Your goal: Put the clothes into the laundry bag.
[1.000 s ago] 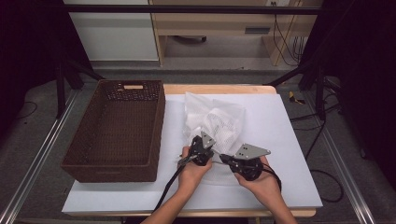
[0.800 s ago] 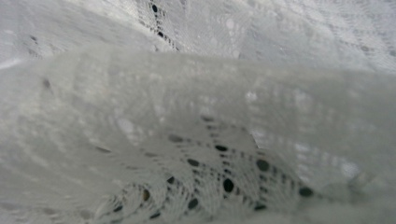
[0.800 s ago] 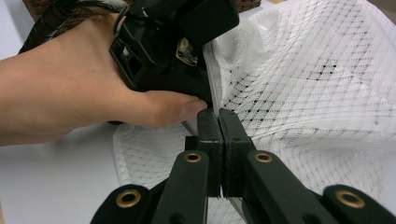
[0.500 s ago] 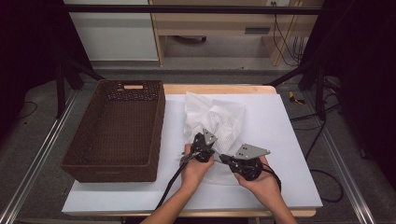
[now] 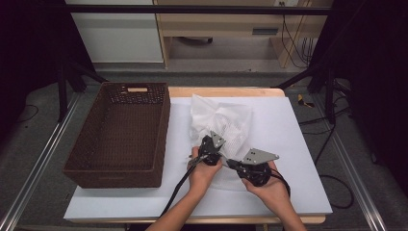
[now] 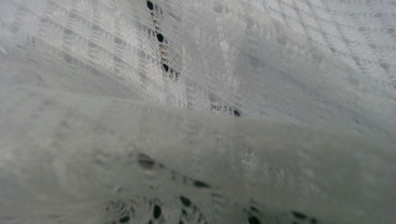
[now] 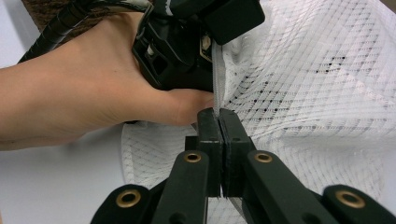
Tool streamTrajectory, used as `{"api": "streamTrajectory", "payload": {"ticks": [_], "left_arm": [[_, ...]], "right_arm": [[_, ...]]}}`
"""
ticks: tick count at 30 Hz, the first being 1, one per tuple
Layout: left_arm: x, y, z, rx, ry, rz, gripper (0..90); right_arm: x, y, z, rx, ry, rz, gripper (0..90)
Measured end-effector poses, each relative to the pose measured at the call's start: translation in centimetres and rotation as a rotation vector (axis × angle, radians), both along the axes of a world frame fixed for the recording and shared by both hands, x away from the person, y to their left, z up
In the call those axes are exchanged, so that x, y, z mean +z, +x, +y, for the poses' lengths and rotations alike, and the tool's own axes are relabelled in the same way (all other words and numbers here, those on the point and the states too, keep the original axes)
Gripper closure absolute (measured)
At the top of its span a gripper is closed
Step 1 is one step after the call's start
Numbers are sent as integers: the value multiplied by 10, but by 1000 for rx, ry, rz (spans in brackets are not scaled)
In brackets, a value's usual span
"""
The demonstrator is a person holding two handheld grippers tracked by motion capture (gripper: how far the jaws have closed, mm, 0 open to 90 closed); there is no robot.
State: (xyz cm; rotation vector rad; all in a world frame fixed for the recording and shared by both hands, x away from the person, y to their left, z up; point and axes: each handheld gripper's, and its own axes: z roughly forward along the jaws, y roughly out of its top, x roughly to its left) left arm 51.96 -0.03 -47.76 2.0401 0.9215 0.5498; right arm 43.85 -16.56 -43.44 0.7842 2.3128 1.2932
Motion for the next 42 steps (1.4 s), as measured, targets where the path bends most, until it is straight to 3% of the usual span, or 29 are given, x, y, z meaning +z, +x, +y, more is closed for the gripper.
{"api": "streamTrajectory", "payload": {"ticks": [17, 36, 42], "left_arm": [[3, -3, 1, -10, 9, -8, 900], [2, 6, -4, 4, 18, -1, 900], [3, 0, 0, -6, 8, -12, 900]], "right_arm": [[-3, 2, -3, -20, 11, 3, 893], [-3, 5, -4, -32, 20, 7, 892], [-4, 7, -5, -39, 20, 10, 892]]}}
